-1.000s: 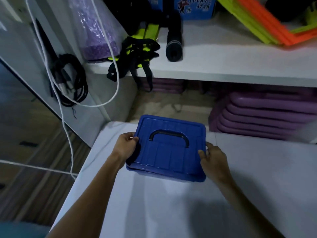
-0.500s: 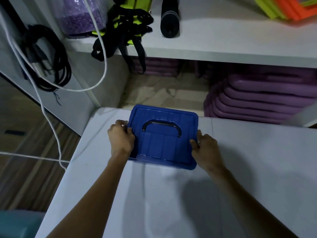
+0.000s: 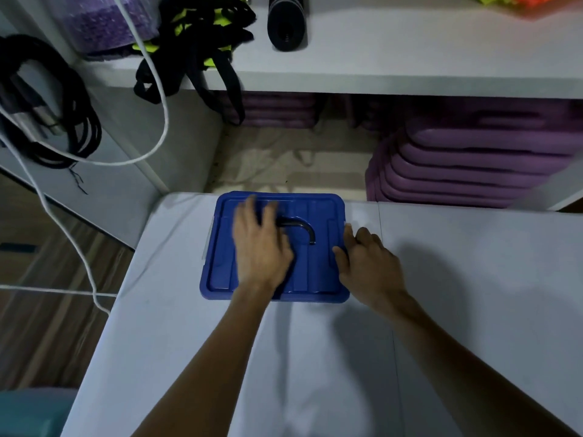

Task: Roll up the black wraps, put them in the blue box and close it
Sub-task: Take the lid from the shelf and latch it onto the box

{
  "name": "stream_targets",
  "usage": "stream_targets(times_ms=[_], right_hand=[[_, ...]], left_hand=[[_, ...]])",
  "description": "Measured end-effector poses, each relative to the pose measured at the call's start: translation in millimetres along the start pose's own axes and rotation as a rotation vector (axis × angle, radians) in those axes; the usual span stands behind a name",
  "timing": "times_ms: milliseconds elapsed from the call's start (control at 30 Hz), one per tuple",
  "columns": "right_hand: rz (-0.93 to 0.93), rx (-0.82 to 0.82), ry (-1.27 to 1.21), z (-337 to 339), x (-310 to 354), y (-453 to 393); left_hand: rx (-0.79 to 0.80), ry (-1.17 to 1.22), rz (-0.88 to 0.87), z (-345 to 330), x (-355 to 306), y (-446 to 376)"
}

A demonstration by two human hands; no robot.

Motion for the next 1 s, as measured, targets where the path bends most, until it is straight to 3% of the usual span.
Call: stream_targets(times_ms=[67,133,333,467,533,733,833,1000], right_hand=[[-0.009,-0.019,-0.039,0,1,2],[-0.043,-0.037,-0.072,0,-1,3],[-0.067,-0.025,-0.131,-5,-7,3],[-0.484,0.031,-0.527,-25,-40,5],[-0.601,0.094,-0.704,-32,-43,9],[-0.671,-0.174,-0.874,-12,-51,0],[-0.831,-0.065,-1.037,-29,-59,3],[-0.947,0.298,-1.252,-62,-40,13]], left_hand=[[0.191,-0.045,-0.134,-29,-22,8],[0.26,-0.09,-0.186,-46,-26,9],[0.278,-0.159,-0.246,-60,-19,11],[0.269,-0.181,-0.269,-63,-21,13],[0.263,-0.188,-0.269,-62,-21,13],[0.248,-0.196,-0.266,-63,-20,13],[0.248,-0.193,-0.263,-62,-20,14],[0.24,-0.183,-0.257,-63,-19,14]])
Point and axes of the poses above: each hand's wrist, its own y-axis away from the middle knuckle, its own z-axis out of the back of the hand, x = y × z, the point moved 10 cm from there along -y, towards the middle knuckle, and after that the axes turned 15 degrees about -x, right-handed, at the moved point
